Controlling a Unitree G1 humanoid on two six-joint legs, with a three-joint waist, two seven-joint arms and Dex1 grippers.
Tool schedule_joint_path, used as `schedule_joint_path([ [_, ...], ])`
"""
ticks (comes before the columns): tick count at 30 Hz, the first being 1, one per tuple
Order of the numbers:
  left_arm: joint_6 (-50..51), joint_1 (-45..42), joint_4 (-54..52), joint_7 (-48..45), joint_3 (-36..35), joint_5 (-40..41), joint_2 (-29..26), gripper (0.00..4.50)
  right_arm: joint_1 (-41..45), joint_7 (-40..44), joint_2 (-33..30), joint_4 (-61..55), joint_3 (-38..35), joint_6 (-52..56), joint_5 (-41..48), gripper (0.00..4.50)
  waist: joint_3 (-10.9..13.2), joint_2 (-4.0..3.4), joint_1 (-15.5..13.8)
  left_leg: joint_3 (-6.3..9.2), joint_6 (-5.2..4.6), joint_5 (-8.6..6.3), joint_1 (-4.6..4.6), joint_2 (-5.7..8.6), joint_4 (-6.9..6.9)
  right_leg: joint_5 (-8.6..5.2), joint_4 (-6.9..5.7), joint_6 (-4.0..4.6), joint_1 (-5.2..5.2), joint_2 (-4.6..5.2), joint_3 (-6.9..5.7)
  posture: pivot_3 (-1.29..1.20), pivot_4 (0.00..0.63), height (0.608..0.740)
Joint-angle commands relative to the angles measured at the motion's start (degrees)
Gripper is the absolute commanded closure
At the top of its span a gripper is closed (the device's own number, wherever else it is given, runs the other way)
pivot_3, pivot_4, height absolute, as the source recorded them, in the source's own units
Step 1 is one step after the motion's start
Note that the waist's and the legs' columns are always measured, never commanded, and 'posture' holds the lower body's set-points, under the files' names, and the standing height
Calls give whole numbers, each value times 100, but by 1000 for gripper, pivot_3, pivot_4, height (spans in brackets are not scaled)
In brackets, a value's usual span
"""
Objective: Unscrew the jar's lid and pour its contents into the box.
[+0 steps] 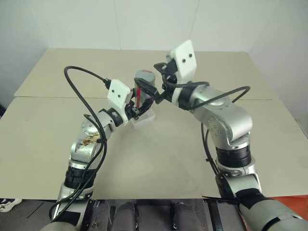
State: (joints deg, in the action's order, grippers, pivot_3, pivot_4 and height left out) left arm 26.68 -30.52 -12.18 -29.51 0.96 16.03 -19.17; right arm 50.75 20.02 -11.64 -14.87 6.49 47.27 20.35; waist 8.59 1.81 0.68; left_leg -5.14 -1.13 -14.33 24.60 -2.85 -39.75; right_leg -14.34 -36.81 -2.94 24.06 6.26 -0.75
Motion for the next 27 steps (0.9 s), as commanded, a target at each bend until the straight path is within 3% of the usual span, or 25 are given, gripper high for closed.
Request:
schedule_joint_path([
  [1,36,-9,-313,45,-42,98,21,1762,169,-10,26,-78,-32,-193,-81,42,0,0,2,1,0,0,0,0,0,0,0,0,0,0,0,0,150,740],
  [27,57,-58,-223,2,-139,94,-70,1762,-183,14,-213,-517,-196,37,-45,42,0,0,1,3,0,0,0,0,0,0,-1,0,0,0,0,0,150,740],
])
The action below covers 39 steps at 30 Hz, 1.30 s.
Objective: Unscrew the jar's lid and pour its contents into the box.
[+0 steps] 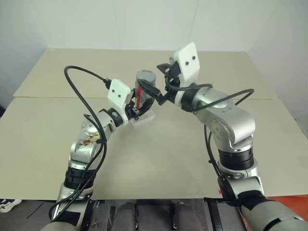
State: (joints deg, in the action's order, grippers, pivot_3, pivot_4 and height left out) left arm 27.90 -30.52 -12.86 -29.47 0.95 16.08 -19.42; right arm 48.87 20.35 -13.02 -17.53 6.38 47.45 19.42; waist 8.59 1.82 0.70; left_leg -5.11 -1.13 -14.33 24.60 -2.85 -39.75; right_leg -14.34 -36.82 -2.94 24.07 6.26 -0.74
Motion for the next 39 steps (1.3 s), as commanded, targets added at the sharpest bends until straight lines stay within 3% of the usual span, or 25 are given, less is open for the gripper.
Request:
schedule_joint_path([
  [1,-67,-56,-151,-5,-141,91,-50,1762,-5,-20,-79,-267,-192,34,50,42,0,0,0,0,0,0,0,0,0,0,0,0,0,0,0,0,150,740],
  [39,-48,-53,-179,-56,-183,123,-95,1762,-240,-98,-369,-446,-364,151,181,42,0,0,-1,1,-1,0,0,0,0,0,1,0,0,0,0,0,150,740],
])
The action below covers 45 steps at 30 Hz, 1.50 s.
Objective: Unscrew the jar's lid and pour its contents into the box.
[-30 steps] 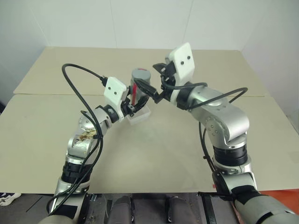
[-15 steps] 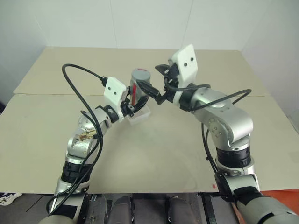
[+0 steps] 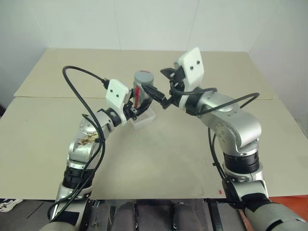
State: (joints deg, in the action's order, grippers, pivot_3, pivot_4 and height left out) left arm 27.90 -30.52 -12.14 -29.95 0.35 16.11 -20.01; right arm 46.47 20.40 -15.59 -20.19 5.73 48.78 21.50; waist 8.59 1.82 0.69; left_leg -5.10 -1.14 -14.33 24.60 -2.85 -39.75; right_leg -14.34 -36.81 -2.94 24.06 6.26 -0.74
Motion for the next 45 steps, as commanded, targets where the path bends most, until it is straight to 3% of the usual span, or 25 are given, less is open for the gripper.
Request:
schedule_joint_path([
  [1,-47,-54,-254,-8,-122,122,-36,1762,-11,-102,-130,-180,-311,19,-24,42,0,0,0,0,0,0,0,0,0,0,0,0,0,0,0,0,150,740],
  [18,-53,-38,-264,-39,-121,122,-63,1762,-174,-130,-322,-243,-434,30,16,42,0,0,0,1,0,0,0,0,0,0,0,0,1,0,0,0,150,740],
  [24,-83,-62,-169,-12,-90,75,-28,1762,-238,249,-469,-677,-429,21,373,42,0,0,-4,1,-2,-1,1,0,0,0,1,0,0,0,0,0,150,740],
  [45,-68,-30,-289,138,135,14,263,1762,705,-230,345,428,163,-231,-389,42,0,0,3,-2,0,3,1,1,-1,0,-3,0,2,0,0,0,150,740],
])
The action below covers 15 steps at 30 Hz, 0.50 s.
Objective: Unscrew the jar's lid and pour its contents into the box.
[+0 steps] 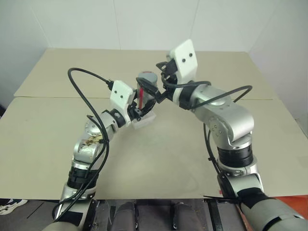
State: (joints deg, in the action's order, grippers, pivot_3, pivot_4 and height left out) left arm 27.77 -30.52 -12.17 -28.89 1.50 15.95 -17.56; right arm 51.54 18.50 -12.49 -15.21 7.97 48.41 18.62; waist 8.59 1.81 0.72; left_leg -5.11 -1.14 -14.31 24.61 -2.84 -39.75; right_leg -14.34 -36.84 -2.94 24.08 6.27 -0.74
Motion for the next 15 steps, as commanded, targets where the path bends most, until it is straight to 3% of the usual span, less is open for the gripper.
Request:
schedule_joint_path([
  [1,-42,-27,-311,42,18,34,17,1762,201,-45,39,-50,-69,-193,-123,42,0,0,0,0,0,0,0,0,0,0,0,0,0,0,0,0,150,740],
  [15,65,-45,-322,54,-78,47,-88,1762,-18,-33,-131,-232,-279,-73,-172,42,0,0,0,1,0,0,0,0,0,0,0,0,0,0,0,0,150,740],
])
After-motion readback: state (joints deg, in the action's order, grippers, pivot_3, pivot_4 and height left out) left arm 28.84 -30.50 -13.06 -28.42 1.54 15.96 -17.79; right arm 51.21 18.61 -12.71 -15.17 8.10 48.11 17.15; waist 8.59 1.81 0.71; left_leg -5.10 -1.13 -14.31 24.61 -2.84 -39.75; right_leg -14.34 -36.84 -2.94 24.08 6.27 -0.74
